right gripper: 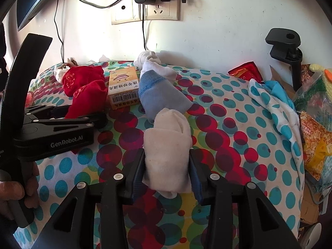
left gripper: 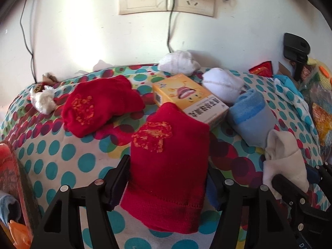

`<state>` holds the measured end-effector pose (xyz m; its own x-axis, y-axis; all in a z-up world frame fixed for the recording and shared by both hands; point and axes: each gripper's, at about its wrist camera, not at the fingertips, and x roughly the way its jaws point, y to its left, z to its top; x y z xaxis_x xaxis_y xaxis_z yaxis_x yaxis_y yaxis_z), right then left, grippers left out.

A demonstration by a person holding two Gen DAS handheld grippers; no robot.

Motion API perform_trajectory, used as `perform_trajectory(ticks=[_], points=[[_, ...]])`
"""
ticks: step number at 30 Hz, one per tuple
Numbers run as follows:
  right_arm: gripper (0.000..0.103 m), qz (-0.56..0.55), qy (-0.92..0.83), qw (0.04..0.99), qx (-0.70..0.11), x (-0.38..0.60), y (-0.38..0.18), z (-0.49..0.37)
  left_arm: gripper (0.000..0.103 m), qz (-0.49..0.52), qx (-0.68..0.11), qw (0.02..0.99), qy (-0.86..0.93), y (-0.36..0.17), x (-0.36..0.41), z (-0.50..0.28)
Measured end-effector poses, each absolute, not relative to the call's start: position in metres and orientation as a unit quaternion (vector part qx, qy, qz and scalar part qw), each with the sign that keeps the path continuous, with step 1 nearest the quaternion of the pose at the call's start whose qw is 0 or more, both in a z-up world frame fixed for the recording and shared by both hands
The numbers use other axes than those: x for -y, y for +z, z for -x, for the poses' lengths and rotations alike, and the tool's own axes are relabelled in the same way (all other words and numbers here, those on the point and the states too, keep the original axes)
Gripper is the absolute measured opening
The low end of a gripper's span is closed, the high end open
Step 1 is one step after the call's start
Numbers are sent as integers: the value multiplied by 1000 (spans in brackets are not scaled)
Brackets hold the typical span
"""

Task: Organize objects
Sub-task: 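Grasp the red sock with the left tool, then carry the red sock over the red basin with the left tool while the right holds the white sock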

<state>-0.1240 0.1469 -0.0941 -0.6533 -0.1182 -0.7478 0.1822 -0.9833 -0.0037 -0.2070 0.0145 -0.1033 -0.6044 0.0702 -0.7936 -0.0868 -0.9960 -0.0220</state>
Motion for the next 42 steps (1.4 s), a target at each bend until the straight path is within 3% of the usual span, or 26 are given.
perform_trajectory(ticks=[1, 2, 5, 29, 42], points=[[39, -408, -908, 83, -39, -147, -94, 124, 50, 442, -6, 43, 896, -102, -13, 206], [39, -408, -908, 83, -39, -147, -94, 123, 44, 441, -6, 40, 897, -102, -13, 206], [38, -408, -908, 82, -39, -146, -94, 124, 39, 445, -9, 41, 895, -100, -14, 205], [38, -409, -908, 76, -43, -143, -93, 124, 38, 445, -30, 50, 894, -60, -5, 155], [38, -409, -908, 73, -43, -140, -93, 124, 38, 432, -29, 31, 901, -18, 37, 107]])
